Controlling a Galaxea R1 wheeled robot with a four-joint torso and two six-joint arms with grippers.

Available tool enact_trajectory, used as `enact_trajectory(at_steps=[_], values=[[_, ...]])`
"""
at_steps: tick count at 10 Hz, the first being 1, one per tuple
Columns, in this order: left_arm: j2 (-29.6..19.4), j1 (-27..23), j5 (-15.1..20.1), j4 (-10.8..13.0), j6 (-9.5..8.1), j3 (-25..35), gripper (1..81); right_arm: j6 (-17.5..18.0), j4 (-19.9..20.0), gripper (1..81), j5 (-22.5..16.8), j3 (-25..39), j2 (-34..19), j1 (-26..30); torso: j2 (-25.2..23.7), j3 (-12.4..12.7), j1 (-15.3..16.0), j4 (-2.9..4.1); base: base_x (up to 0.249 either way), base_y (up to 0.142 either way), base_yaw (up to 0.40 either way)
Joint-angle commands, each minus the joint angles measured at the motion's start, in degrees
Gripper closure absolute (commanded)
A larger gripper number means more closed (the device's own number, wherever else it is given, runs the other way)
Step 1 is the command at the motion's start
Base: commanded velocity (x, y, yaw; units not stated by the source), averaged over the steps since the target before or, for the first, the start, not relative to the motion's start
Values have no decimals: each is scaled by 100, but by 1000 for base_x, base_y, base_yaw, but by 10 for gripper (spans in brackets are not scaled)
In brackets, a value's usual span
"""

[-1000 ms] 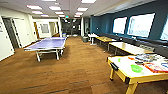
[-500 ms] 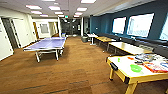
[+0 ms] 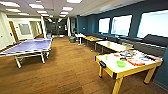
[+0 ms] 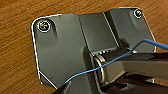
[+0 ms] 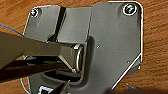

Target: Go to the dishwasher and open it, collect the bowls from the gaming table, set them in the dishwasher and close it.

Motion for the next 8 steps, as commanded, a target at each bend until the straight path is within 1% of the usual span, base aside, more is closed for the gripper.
enact_trajectory(at_steps=[1,8], values=[[11,-302,296,28,53,0,10,-2,8,10,-285,-2,4,308,0,0,0,0,0,0,-400],[-6,-310,235,19,53,0,10,-2,-18,10,-285,-2,12,299,0,0,0,0,0,0,-400]])
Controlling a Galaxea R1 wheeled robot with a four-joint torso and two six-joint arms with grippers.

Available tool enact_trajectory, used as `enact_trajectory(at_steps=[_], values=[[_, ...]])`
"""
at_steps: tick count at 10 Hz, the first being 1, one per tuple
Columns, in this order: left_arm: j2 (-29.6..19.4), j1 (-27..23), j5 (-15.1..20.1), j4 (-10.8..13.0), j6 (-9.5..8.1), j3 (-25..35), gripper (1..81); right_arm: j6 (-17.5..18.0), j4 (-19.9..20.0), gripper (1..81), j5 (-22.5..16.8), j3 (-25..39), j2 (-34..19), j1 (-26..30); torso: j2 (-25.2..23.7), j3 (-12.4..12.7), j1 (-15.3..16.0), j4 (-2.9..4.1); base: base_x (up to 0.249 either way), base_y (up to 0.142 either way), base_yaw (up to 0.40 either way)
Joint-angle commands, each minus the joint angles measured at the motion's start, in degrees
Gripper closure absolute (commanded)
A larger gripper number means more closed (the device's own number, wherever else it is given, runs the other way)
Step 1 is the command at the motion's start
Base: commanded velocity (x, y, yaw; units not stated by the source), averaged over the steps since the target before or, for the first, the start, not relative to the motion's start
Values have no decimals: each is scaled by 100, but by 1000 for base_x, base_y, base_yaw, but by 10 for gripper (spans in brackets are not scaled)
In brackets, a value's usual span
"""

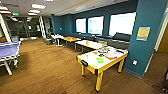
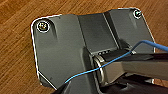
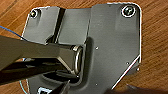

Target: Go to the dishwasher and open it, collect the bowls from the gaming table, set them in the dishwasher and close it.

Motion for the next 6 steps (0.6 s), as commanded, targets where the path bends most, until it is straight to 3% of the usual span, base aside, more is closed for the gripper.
enact_trajectory(at_steps=[1,6], values=[[0,-312,281,22,53,0,10,-2,-16,10,-280,18,12,251,0,0,0,0,0,0,-400],[9,-312,281,22,53,0,10,-2,-16,10,-280,35,29,224,0,0,2,0,0,0,-400]])
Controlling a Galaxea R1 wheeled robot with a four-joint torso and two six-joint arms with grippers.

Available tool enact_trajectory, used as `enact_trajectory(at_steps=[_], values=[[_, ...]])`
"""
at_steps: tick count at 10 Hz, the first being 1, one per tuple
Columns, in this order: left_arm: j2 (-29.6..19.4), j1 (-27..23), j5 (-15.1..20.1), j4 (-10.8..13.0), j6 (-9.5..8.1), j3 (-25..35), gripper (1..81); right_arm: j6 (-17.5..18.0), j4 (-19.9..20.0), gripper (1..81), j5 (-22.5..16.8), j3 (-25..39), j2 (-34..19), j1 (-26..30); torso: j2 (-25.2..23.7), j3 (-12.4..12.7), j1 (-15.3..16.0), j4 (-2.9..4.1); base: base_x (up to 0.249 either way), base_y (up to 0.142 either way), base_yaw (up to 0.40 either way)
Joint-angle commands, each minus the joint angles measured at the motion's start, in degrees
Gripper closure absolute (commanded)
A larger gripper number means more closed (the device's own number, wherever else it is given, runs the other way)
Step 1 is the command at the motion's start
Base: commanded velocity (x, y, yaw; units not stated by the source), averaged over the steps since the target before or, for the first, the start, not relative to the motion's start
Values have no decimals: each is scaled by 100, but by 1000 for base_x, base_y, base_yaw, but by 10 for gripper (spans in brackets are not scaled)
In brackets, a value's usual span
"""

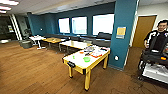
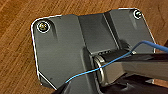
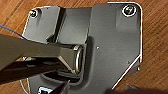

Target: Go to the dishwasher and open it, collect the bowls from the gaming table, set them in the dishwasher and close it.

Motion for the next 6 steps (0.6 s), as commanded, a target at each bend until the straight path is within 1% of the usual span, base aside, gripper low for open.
enact_trajectory(at_steps=[1,6], values=[[9,-304,292,22,53,0,10,-2,-10,10,-282,23,26,244,0,0,-2,0,0,0,-400],[9,-304,292,22,53,0,10,-2,-18,10,-282,14,26,252,0,0,0,0,0,0,-400]])
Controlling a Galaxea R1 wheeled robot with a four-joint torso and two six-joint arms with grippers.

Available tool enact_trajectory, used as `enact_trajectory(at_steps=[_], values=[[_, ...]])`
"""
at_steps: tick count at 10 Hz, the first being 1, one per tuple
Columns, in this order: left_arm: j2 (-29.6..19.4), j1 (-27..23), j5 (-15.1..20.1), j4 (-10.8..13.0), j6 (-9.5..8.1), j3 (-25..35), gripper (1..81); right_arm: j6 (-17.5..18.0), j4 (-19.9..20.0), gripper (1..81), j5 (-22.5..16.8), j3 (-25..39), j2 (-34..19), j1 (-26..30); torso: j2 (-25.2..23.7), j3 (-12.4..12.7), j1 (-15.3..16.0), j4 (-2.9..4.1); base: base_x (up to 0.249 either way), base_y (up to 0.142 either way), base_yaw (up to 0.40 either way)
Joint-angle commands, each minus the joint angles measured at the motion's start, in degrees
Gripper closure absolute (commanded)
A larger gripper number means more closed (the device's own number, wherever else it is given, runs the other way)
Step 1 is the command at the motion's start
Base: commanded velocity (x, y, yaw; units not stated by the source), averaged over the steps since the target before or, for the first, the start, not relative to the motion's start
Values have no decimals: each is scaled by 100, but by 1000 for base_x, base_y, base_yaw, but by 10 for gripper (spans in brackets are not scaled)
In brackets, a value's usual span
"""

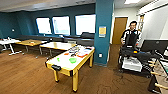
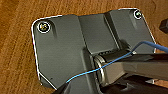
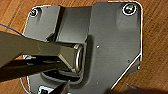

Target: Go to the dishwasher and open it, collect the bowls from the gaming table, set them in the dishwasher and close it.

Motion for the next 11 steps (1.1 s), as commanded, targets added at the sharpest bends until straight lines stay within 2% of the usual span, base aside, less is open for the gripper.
enact_trajectory(at_steps=[1,6,11], values=[[9,-304,294,22,53,0,10,-2,-16,10,-282,7,26,260,0,0,0,0,0,0,-400],[-18,-304,294,-5,53,26,10,-2,-16,10,-282,33,26,277,0,0,0,0,0,0,-321],[-35,-304,338,39,62,158,10,-2,-16,10,-274,42,35,268,0,0,0,0,0,0,-17]])
